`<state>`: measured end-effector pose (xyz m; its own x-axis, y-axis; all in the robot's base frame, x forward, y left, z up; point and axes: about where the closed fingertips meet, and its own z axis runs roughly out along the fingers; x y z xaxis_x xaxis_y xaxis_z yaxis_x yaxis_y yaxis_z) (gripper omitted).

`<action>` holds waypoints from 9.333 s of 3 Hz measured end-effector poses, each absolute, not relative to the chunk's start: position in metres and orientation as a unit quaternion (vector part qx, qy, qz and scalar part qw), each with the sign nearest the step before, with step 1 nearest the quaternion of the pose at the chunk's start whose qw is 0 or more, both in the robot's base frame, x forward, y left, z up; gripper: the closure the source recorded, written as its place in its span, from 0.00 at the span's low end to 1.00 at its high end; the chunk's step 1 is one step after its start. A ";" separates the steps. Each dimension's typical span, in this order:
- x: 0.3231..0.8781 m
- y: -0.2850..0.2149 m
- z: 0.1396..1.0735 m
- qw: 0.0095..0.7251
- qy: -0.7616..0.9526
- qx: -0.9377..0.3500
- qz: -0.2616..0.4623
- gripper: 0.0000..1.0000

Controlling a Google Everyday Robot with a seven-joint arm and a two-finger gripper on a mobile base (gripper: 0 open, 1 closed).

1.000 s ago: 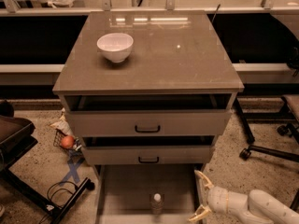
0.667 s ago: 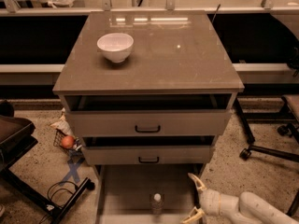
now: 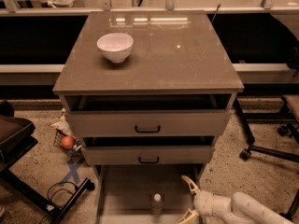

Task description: Pick water bottle from bottom drawer and place on counter

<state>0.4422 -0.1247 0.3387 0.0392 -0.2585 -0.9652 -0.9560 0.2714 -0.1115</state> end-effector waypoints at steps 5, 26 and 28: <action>0.457 -0.050 0.265 0.499 0.575 -0.525 0.380 0.22; 0.727 -0.134 1.073 0.608 0.666 -0.337 0.273 1.00; 0.766 -0.159 1.014 0.614 0.681 -0.291 0.272 1.00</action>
Offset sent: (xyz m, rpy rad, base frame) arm 0.0094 0.0489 -0.0543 -0.0336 0.0370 0.0562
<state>0.7661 -0.1588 1.0141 -0.0757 -0.0628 -0.9951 -0.7311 0.6821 0.0126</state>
